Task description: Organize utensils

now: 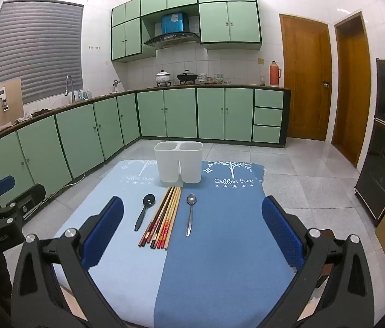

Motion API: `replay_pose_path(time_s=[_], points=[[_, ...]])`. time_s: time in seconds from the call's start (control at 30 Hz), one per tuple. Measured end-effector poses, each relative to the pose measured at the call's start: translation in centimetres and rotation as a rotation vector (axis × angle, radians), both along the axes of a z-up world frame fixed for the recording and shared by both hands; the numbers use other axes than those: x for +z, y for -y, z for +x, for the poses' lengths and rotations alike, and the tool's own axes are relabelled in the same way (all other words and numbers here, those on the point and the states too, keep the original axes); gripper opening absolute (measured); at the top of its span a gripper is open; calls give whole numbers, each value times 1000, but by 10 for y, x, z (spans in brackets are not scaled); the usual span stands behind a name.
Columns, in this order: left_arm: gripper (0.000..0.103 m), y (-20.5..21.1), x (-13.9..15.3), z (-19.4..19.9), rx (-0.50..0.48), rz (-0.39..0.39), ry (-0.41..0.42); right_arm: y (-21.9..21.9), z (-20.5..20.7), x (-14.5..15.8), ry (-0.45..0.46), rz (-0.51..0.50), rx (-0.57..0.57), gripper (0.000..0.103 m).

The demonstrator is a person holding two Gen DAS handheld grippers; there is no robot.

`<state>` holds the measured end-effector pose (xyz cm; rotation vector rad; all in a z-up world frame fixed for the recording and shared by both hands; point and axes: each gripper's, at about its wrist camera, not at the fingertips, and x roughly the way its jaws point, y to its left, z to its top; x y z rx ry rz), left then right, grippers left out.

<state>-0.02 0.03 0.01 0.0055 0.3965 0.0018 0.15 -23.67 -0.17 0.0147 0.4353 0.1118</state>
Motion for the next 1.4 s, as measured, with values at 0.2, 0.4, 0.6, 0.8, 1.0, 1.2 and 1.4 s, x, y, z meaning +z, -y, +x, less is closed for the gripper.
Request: replay_pose_path(time_s=[0.2,0.4,0.6,0.8,1.0,1.2,1.4], points=[[97,0,1,-2,7,6,12,0,0,0,4,1,-1,98],[97,-1,-4,-1,-1,-4,9,-1,0,-1,1,0,1,98],[96,-1,-2,1,4,-4,9,-2,0,-1,4,2,0,98],[96,-2,-1,3,8,-3,7,-2,0,-1,2,3,-1,98],[96,-3,-1,3,7,-2,7,-2,0,0,5,4,-2,98],[95,-3,-1,3,6,-3,6,-1,1,-1,2,6,0,98],[95,-7,0,2,9,-3,5,-1,1,-1,2,7,-1,98]])
